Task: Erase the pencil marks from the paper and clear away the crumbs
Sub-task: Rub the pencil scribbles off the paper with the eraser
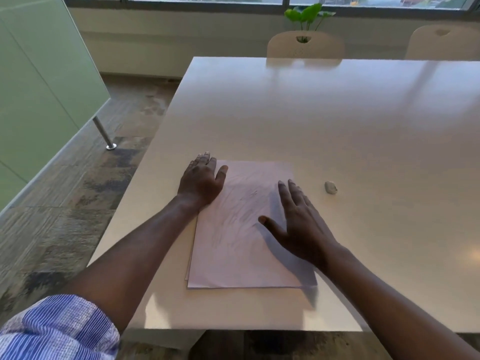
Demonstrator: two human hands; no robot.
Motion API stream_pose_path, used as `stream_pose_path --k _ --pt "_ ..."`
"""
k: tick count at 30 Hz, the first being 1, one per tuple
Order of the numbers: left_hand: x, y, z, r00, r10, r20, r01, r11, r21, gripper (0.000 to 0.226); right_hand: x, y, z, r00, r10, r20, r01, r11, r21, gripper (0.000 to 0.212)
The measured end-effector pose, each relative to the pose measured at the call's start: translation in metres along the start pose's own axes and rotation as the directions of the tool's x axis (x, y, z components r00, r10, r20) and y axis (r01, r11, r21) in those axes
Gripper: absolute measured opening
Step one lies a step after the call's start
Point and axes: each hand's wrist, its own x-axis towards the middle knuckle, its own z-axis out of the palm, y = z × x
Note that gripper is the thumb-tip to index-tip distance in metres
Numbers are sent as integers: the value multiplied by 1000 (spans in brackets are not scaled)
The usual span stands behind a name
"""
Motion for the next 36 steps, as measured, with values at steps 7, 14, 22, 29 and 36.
stream_pose_path --k 7,14,22,29,36 --pt "0 -9 -3 999 -17 42 24 986 -164 83 -10 4 10 1000 -25 3 25 999 -38 103" --pt "-45 -34 -7 971 184 155 -178 983 -47 91 -7 10 10 999 -50 10 50 999 -11 103" --pt "-52 -36 2 963 228 145 -240 968 77 86 6 46 -19 875 99 -475 -96 995 30 66" --pt "-53 -33 0 966 215 147 -228 971 77 87 23 88 -27 830 290 -477 -303 952 50 34" --pt "-53 -33 1 966 211 152 -225 971 83 87 26 89 -38 879 208 -428 -164 977 137 19"
